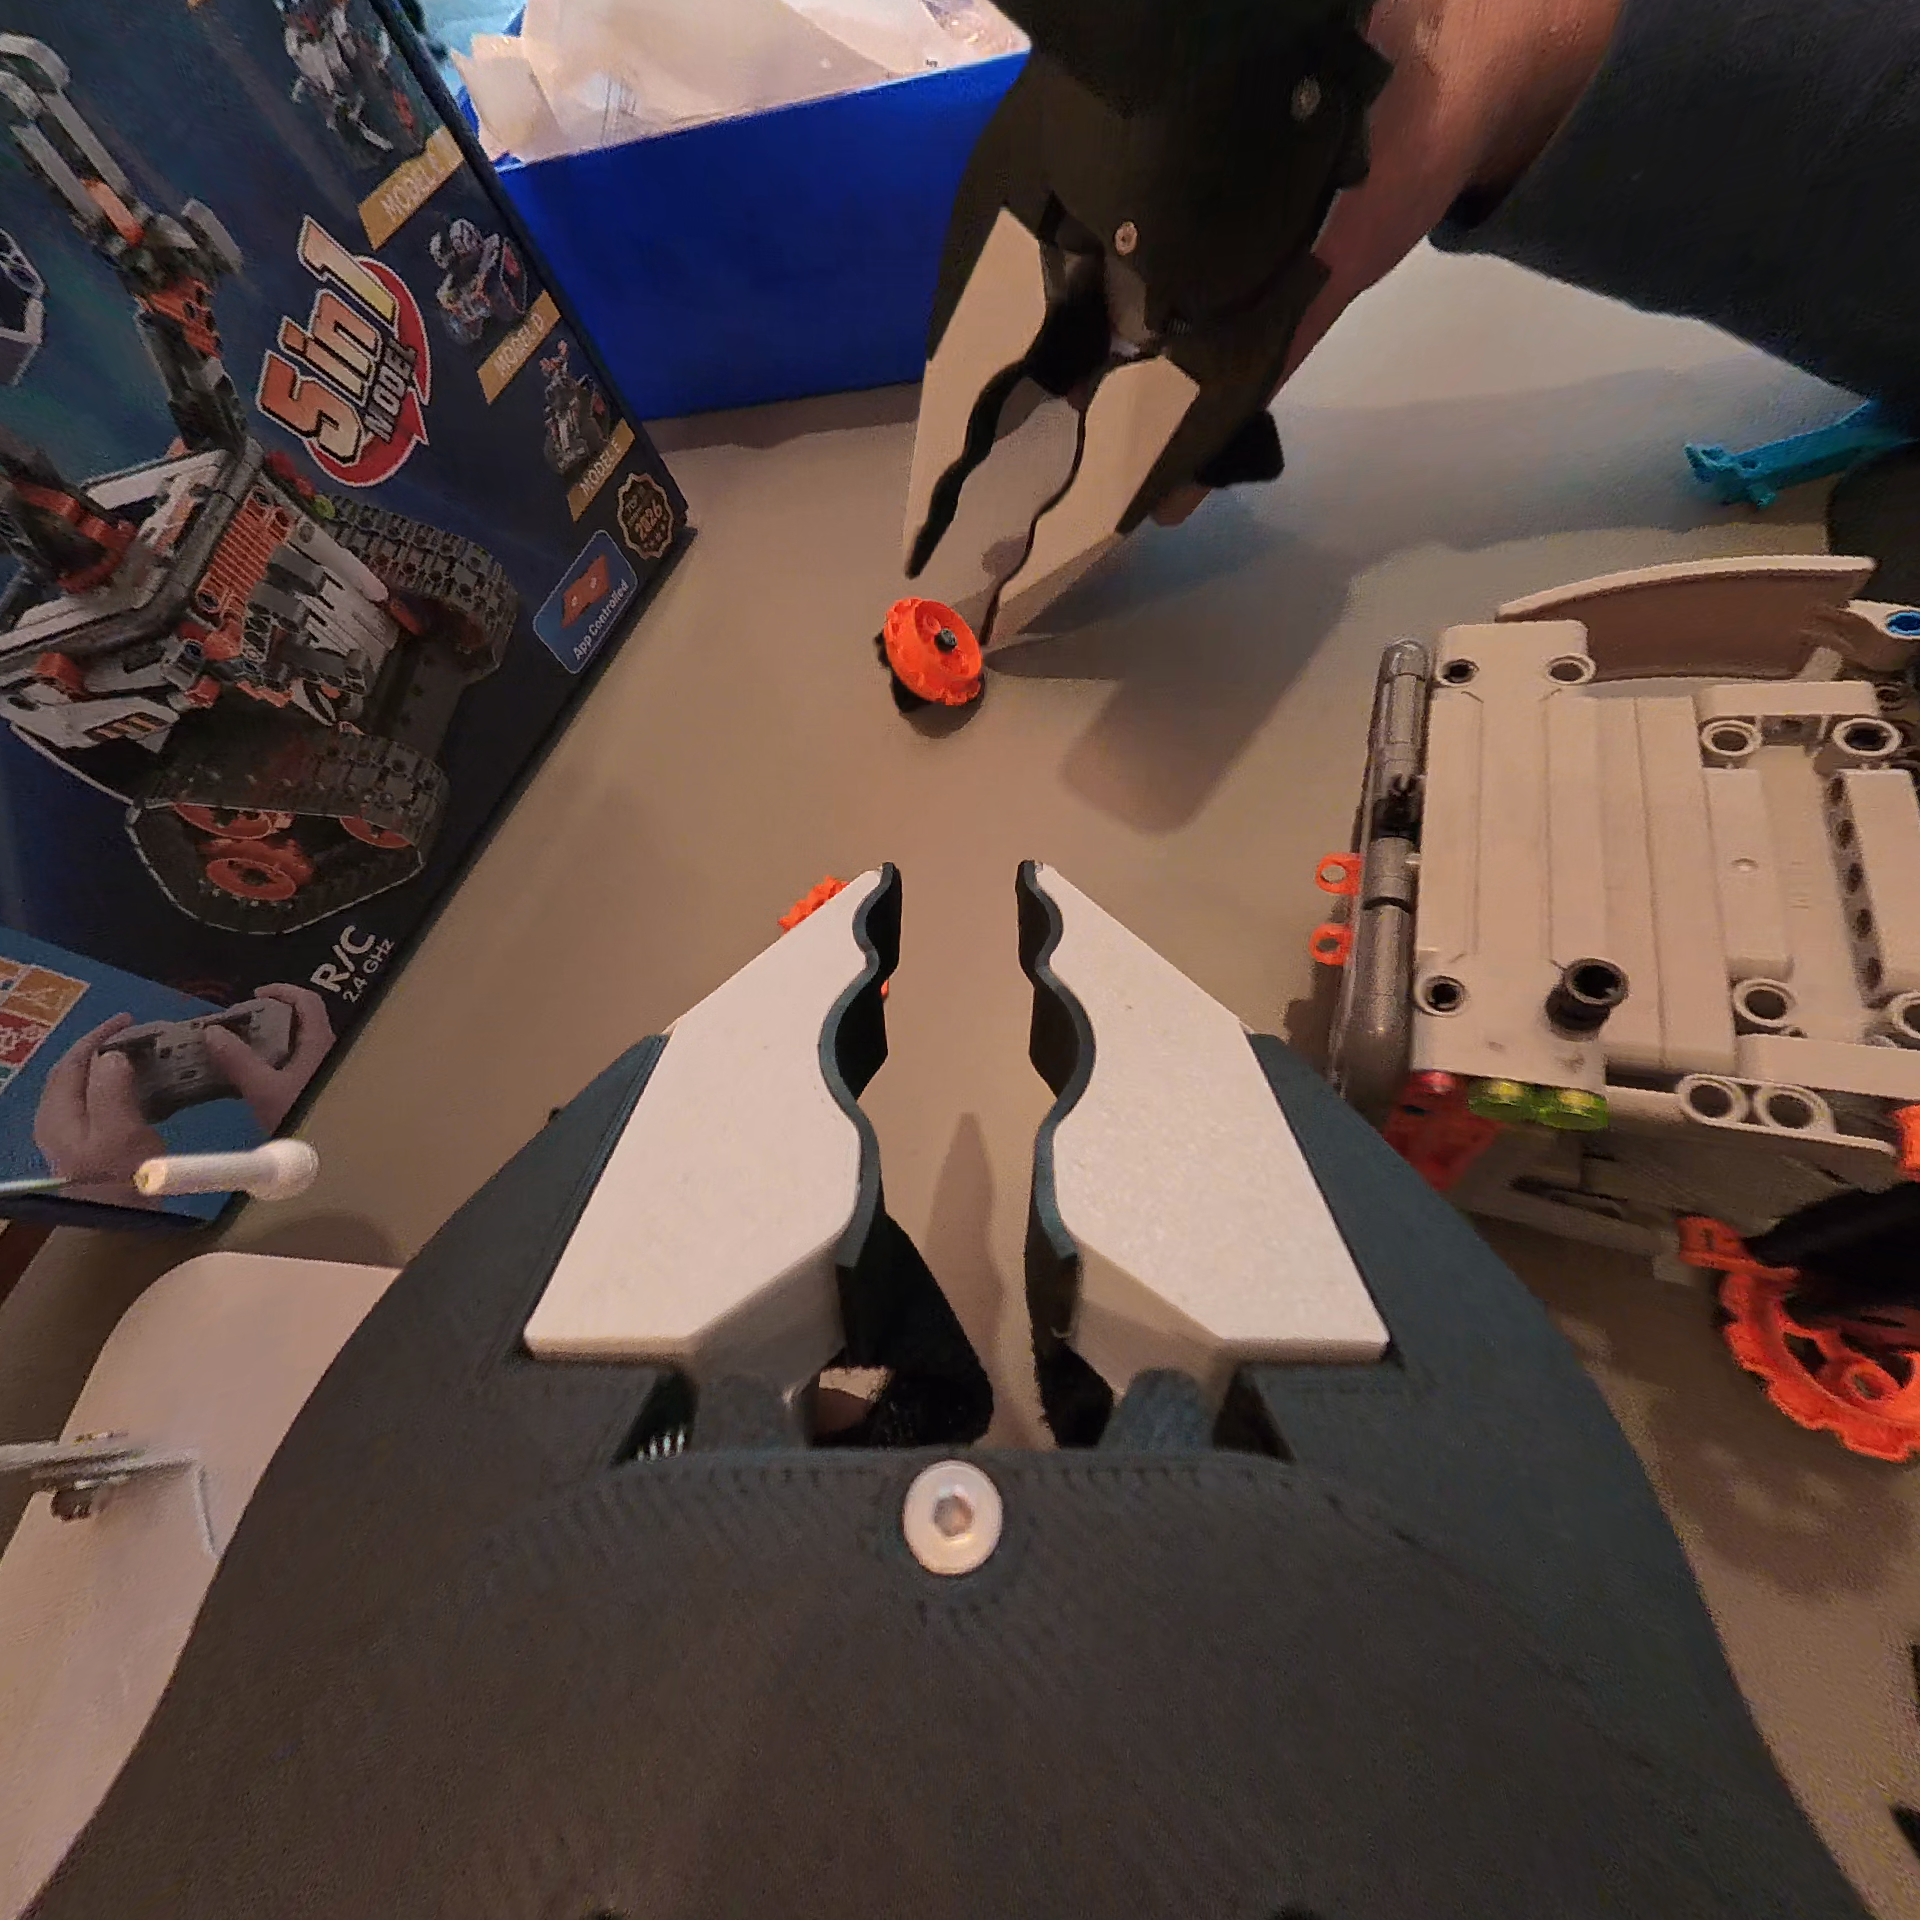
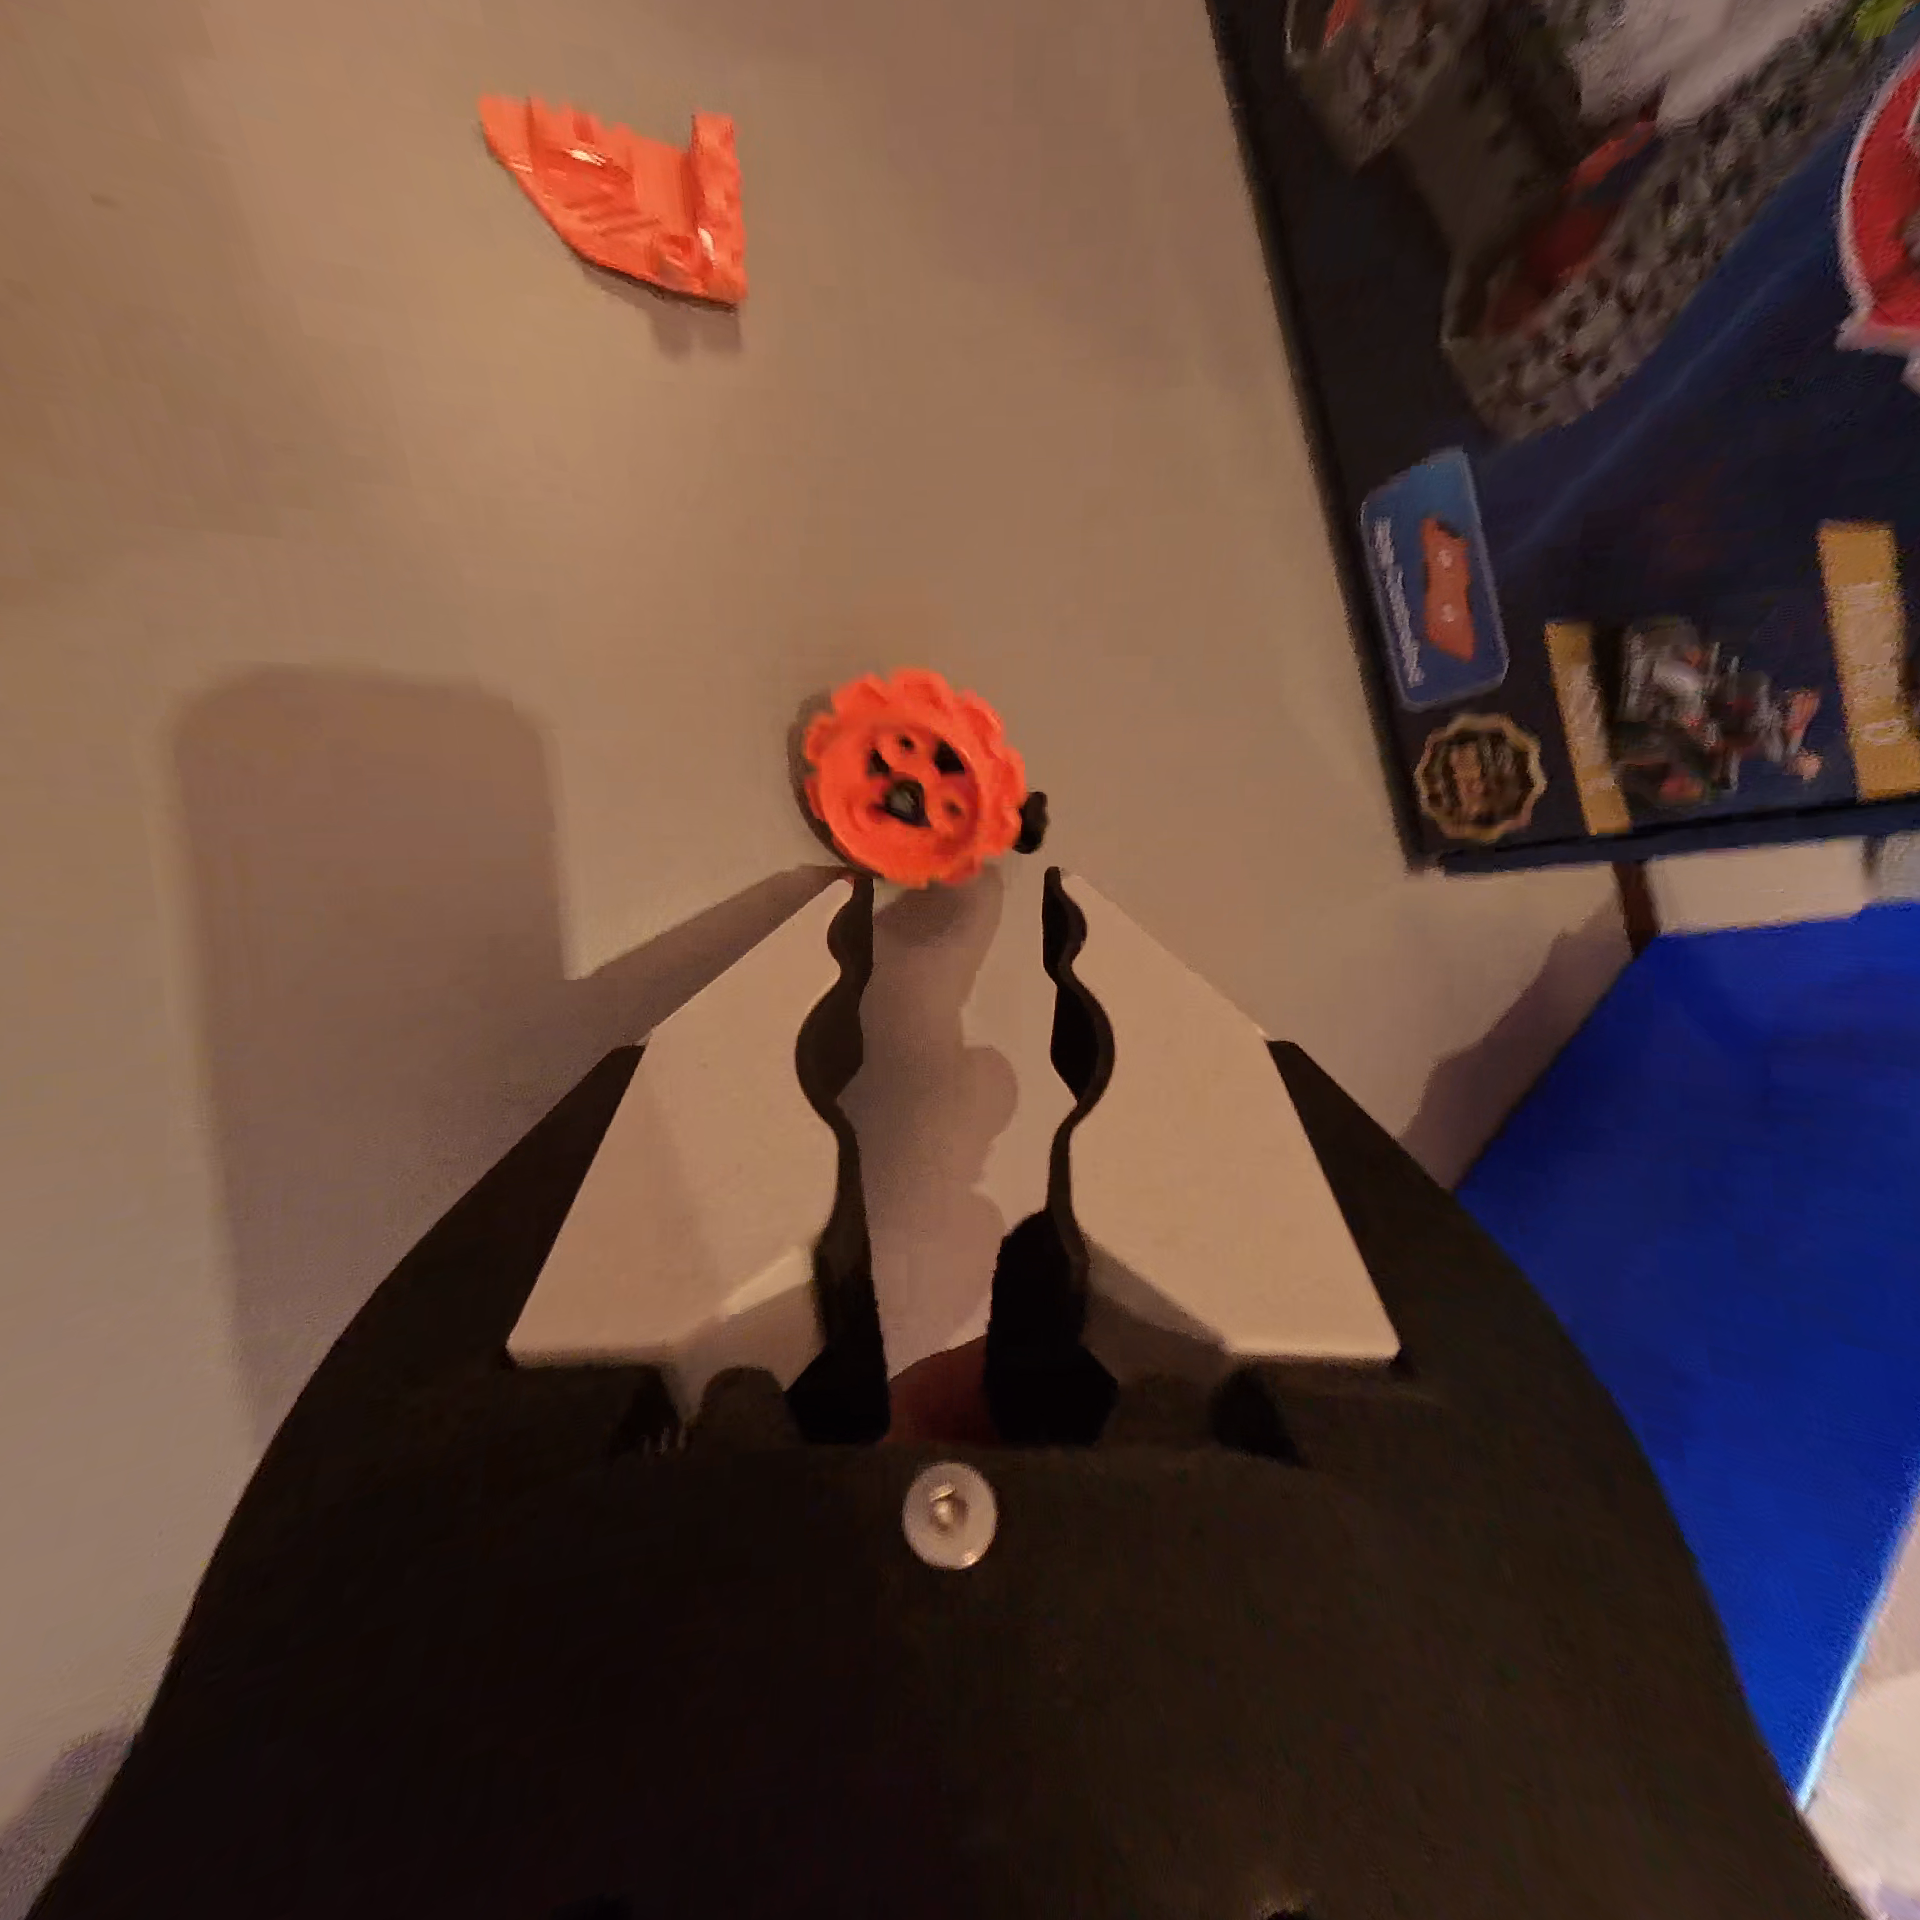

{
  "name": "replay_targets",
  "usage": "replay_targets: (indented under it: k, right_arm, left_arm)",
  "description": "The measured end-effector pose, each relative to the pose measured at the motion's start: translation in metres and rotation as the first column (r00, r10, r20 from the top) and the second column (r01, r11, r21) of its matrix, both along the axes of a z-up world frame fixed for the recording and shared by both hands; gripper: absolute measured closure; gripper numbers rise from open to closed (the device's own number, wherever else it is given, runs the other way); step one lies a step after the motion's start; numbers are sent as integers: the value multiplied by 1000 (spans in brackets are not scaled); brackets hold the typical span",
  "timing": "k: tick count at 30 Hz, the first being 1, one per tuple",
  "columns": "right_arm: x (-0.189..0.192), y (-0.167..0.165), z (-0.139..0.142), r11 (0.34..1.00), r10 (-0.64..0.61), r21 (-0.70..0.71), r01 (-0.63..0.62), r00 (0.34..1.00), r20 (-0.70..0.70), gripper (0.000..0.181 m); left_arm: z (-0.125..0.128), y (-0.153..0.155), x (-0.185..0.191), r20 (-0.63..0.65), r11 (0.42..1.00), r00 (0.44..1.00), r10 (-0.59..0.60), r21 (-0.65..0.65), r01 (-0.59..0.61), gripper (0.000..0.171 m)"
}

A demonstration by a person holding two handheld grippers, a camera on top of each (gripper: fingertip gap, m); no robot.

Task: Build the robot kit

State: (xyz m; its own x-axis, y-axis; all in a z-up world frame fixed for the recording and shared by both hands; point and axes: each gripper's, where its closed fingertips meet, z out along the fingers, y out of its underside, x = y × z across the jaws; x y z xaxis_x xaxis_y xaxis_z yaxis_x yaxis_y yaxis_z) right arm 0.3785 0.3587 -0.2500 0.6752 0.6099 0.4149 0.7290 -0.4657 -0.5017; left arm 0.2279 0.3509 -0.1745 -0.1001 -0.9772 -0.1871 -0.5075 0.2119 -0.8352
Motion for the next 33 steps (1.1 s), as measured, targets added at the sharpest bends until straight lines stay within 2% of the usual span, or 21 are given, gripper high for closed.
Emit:
replay_targets:
  k: [3,6,8,10,11,14,18,22,25,29,33]
  right_arm:
    - [-3,6,-5,997,56,54,-58,997,49,163]
    - [-4,7,-3,992,89,87,-97,992,93,162]
    - [-10,3,1,991,115,68,-117,993,32,156]
    - [-22,0,10,989,139,65,-133,985,-100,146]
    - [-22,1,14,990,131,66,-124,983,-125,147]
    - [7,13,15,991,81,105,-86,996,48,153]
    - [14,23,-1,982,155,82,-172,972,179,153]
    - [3,32,2,952,244,137,-274,949,201,156]
    - [-4,32,2,933,290,149,-328,929,230,164]
    - [-9,25,1,923,327,133,-361,918,223,174]
    - [-23,14,13,910,361,135,-391,910,203,174]
  left_arm:
    - [-6,4,7,-5,1000,1000,-26,8,26,149]
    - [-8,5,11,-5,999,999,-53,5,53,149]
    - [-7,8,16,5,999,999,-53,-2,53,148]
    - [-7,11,25,0,999,999,-54,3,54,147]
    - [-9,14,32,-8,999,999,-48,21,49,145]
    - [-18,19,60,-50,998,998,-44,50,47,141]
    - [-41,24,97,-136,1000,990,-23,-11,22,138]
    - [-65,28,116,-216,995,976,-24,-104,1,137]
    - [-72,26,120,-231,987,971,-63,-156,27,149]
    - [-72,21,116,-225,976,968,-115,-206,69,152]
    - [-59,7,105,-183,946,961,-205,-290,147,157]
